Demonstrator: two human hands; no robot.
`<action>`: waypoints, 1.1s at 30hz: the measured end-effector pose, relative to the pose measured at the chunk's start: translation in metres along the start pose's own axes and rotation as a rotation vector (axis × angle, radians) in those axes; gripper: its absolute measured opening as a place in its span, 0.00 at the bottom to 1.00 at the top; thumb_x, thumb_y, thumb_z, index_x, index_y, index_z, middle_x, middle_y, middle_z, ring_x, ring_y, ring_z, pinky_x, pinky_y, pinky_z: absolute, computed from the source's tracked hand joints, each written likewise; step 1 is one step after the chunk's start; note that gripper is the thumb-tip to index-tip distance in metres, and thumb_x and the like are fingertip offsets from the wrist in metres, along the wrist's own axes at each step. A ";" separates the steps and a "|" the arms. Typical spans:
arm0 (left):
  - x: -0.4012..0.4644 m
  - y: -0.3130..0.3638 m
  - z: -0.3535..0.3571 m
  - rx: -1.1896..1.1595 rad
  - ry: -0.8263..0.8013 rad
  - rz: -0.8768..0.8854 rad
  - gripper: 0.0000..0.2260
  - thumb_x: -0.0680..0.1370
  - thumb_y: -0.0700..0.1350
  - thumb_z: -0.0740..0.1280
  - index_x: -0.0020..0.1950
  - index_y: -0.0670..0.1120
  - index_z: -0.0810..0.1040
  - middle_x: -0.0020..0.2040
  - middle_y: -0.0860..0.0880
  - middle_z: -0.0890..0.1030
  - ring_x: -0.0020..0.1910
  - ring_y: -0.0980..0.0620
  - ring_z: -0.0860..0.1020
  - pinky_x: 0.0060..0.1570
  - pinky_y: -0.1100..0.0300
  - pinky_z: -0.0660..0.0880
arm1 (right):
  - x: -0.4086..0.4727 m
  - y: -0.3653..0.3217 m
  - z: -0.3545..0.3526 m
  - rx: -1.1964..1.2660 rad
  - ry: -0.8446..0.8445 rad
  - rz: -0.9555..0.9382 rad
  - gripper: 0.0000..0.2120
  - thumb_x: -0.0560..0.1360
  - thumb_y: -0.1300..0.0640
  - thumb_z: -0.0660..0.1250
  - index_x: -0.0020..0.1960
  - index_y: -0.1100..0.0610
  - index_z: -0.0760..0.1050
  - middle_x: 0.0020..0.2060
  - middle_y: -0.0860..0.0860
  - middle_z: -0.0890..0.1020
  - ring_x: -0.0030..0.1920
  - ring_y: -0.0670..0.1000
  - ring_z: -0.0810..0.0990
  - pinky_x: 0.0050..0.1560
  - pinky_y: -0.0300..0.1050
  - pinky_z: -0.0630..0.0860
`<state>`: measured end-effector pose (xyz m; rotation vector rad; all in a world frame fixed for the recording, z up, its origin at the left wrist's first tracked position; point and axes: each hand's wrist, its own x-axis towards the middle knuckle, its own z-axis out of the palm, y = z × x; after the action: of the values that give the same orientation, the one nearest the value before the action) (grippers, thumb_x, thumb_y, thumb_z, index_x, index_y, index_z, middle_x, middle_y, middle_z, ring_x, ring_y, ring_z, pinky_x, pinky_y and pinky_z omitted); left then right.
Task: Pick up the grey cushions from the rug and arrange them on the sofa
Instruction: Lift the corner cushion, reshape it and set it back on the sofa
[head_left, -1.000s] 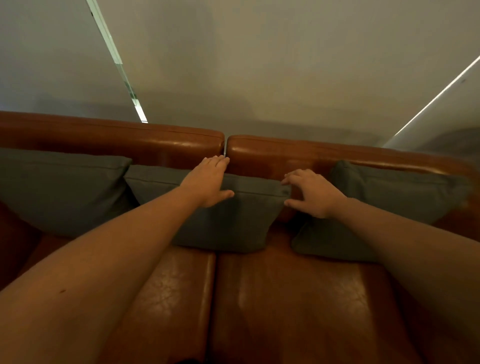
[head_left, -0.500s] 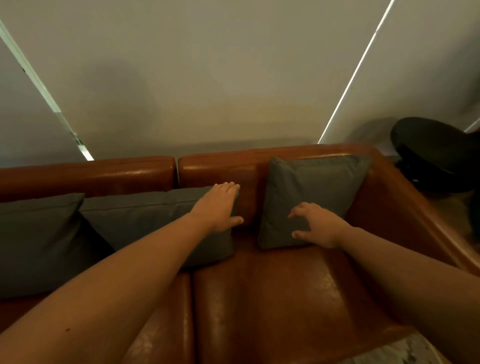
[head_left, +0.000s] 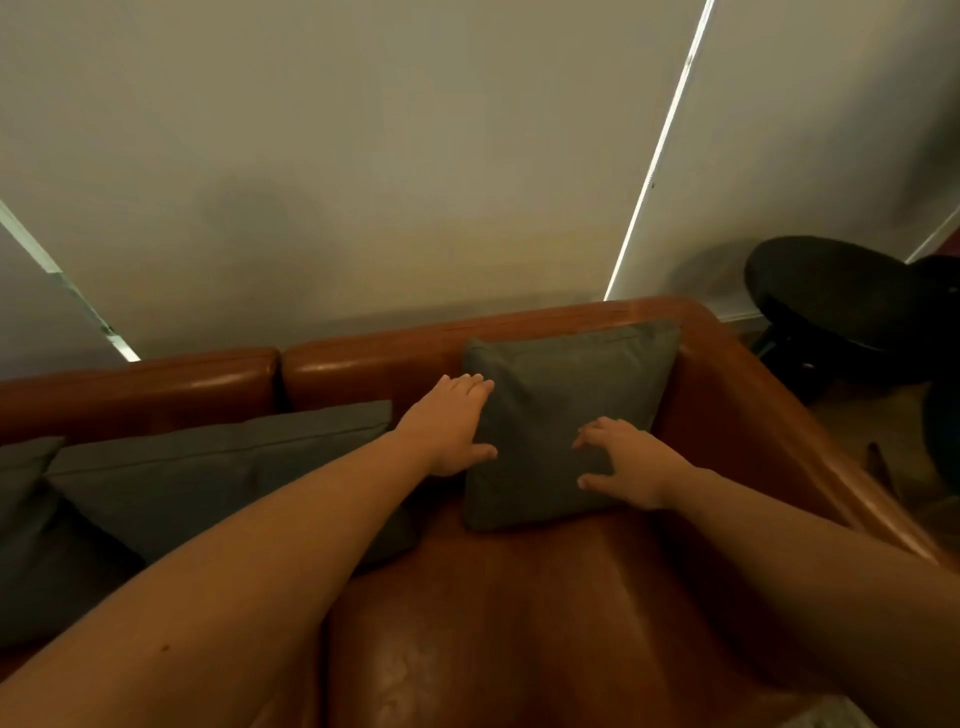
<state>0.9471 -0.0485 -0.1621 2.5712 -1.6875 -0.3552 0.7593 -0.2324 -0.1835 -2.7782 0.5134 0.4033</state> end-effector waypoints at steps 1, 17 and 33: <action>0.015 0.008 0.002 0.008 -0.005 -0.012 0.42 0.76 0.60 0.67 0.79 0.45 0.47 0.79 0.45 0.51 0.77 0.46 0.50 0.75 0.51 0.44 | 0.008 0.016 -0.004 -0.017 -0.011 -0.018 0.24 0.75 0.43 0.68 0.69 0.48 0.69 0.70 0.49 0.67 0.69 0.52 0.66 0.69 0.55 0.65; 0.181 0.020 0.045 0.109 -0.166 -0.465 0.54 0.70 0.69 0.68 0.78 0.49 0.36 0.79 0.41 0.43 0.77 0.40 0.40 0.72 0.39 0.43 | 0.154 0.175 -0.041 -0.171 0.118 -0.291 0.46 0.69 0.41 0.73 0.78 0.48 0.52 0.79 0.51 0.48 0.78 0.55 0.42 0.75 0.56 0.41; 0.160 0.040 0.041 0.035 -0.106 -0.368 0.37 0.64 0.67 0.74 0.67 0.52 0.66 0.63 0.44 0.73 0.62 0.40 0.67 0.52 0.48 0.71 | 0.159 0.189 -0.034 -0.259 -0.014 -0.161 0.60 0.55 0.35 0.80 0.76 0.52 0.53 0.76 0.55 0.56 0.77 0.61 0.45 0.74 0.60 0.39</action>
<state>0.9634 -0.2069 -0.2224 2.9340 -1.2475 -0.4878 0.8369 -0.4614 -0.2462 -3.0339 0.2452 0.4819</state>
